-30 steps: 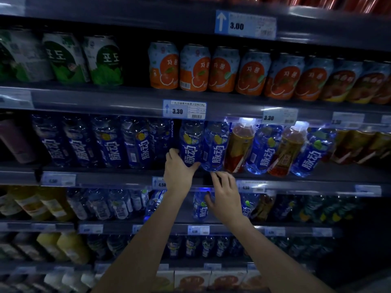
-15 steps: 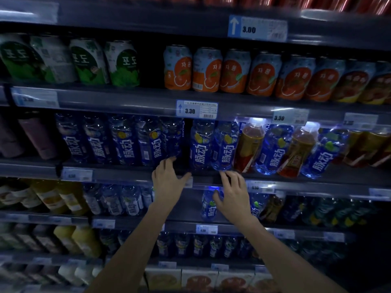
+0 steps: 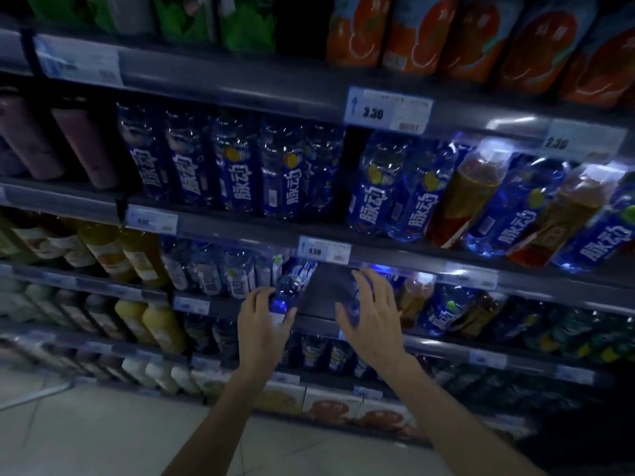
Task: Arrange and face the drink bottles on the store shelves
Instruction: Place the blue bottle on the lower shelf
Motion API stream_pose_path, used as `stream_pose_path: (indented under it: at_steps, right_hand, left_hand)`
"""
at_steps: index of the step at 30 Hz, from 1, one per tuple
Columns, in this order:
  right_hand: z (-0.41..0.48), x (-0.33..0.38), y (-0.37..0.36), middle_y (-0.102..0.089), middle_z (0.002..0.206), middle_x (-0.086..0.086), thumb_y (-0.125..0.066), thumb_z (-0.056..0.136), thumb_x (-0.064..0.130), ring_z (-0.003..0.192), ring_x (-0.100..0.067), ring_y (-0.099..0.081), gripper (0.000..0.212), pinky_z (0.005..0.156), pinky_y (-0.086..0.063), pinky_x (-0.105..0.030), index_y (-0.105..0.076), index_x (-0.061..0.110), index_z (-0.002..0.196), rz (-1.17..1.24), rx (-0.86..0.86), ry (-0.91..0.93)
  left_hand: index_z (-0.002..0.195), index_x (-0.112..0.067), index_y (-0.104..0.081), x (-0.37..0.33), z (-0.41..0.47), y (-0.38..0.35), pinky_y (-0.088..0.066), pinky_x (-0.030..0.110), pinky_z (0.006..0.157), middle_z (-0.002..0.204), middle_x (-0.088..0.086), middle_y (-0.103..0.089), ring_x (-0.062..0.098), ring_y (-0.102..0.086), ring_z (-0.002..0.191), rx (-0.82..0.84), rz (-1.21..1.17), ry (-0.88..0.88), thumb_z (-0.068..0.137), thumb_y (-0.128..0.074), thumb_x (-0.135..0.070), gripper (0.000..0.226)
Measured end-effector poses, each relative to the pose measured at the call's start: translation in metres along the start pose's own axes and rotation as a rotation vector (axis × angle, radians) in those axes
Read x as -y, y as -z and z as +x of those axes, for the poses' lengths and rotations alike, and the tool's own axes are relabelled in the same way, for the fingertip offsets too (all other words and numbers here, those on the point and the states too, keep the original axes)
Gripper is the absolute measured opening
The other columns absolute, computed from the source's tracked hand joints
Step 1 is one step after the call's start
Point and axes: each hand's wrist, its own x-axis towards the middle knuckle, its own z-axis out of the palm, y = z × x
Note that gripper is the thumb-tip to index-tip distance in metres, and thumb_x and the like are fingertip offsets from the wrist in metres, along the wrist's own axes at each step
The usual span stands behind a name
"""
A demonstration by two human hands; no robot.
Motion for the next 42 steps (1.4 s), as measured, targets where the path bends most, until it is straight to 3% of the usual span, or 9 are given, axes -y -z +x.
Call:
stream_pose_path:
  at_steps: [7,13,17,21,27,30,35,39,42]
  right_hand:
    - [-0.03,-0.006,-0.082,-0.053,0.133,-0.014,-0.055,0.094,0.042,0.125,-0.031,-0.049,0.058,0.106,-0.04,-0.046,-0.049,0.002,0.135,-0.015,0.27,-0.052]
    - [-0.051,-0.037,-0.157,-0.051,0.136,-0.011,-0.047,0.094,0.05,0.126,-0.029,-0.047,0.061,0.107,-0.038,-0.04,-0.047,0.007,0.137,-0.096,0.383,-0.089]
    - [-0.063,-0.052,-0.18,-0.05,0.138,-0.011,-0.042,0.094,0.054,0.128,-0.029,-0.045,0.065,0.109,-0.036,-0.043,-0.046,0.008,0.139,-0.128,0.411,-0.132]
    - [-0.069,-0.056,-0.188,-0.055,0.128,-0.011,-0.05,0.094,0.05,0.121,-0.03,-0.05,0.06,0.106,-0.038,-0.047,-0.05,0.007,0.134,-0.131,0.372,-0.131]
    - [-0.069,-0.054,-0.194,-0.057,0.121,-0.009,-0.049,0.093,0.052,0.113,-0.029,-0.052,0.057,0.102,-0.04,-0.046,-0.054,0.007,0.128,-0.13,0.316,-0.145]
    - [-0.07,-0.056,-0.197,-0.057,0.119,-0.009,-0.049,0.092,0.051,0.112,-0.028,-0.052,0.056,0.102,-0.04,-0.046,-0.055,0.007,0.126,-0.136,0.298,-0.145]
    - [-0.07,-0.055,-0.199,-0.057,0.119,-0.007,-0.048,0.091,0.052,0.112,-0.027,-0.051,0.054,0.103,-0.038,-0.045,-0.055,0.009,0.124,-0.144,0.295,-0.155]
    - [-0.07,-0.056,-0.197,-0.057,0.118,-0.007,-0.051,0.091,0.051,0.112,-0.026,-0.051,0.054,0.103,-0.039,-0.044,-0.054,0.009,0.124,-0.135,0.293,-0.151]
    - [-0.07,-0.055,-0.196,-0.056,0.118,-0.007,-0.051,0.091,0.051,0.112,-0.026,-0.051,0.054,0.101,-0.04,-0.045,-0.055,0.009,0.124,-0.136,0.295,-0.146]
  left_hand:
    - [0.133,-0.021,-0.038,0.046,0.011,-0.041,-0.048,0.041,0.086,0.136,0.005,-0.038,0.025,-0.044,0.117,0.102,-0.073,0.227,0.085,-0.068,-0.039,0.058]
    - [0.135,-0.024,-0.037,0.084,0.032,-0.09,-0.04,0.055,0.099,0.14,0.003,-0.034,0.029,-0.045,0.121,0.059,-0.191,0.386,0.084,-0.067,-0.042,0.062]
    - [0.134,-0.02,-0.039,0.098,0.031,-0.111,-0.045,0.036,0.089,0.137,0.004,-0.036,0.022,-0.047,0.113,0.029,-0.261,0.36,0.084,-0.069,-0.038,0.061]
    - [0.131,-0.024,-0.042,0.102,0.029,-0.123,-0.024,0.018,0.078,0.132,-0.003,-0.041,0.003,-0.04,0.093,-0.003,-0.236,0.369,0.084,-0.068,-0.042,0.057]
    - [0.114,-0.025,-0.047,0.101,0.033,-0.131,-0.049,0.036,0.085,0.104,-0.02,-0.043,0.01,-0.052,0.095,-0.083,-0.407,0.343,0.082,-0.072,-0.032,0.042]
    - [0.106,-0.023,-0.048,0.103,0.034,-0.136,-0.052,0.04,0.083,0.105,-0.008,-0.047,0.014,-0.056,0.093,-0.075,-0.425,0.325,0.083,-0.072,-0.024,0.033]
    - [0.099,-0.024,-0.048,0.102,0.035,-0.137,-0.053,0.025,0.074,0.103,-0.005,-0.048,0.015,-0.059,0.089,-0.06,-0.425,0.33,0.078,-0.076,-0.018,0.035]
    - [0.094,-0.026,-0.048,0.102,0.033,-0.133,-0.048,0.009,0.067,0.102,-0.007,-0.048,0.004,-0.058,0.085,-0.061,-0.47,0.338,0.075,-0.078,-0.019,0.035]
    - [0.091,-0.032,-0.05,0.101,0.03,-0.126,-0.046,0.007,0.063,0.101,-0.007,-0.05,-0.004,-0.057,0.08,-0.119,-0.51,0.332,0.074,-0.079,-0.02,0.036]
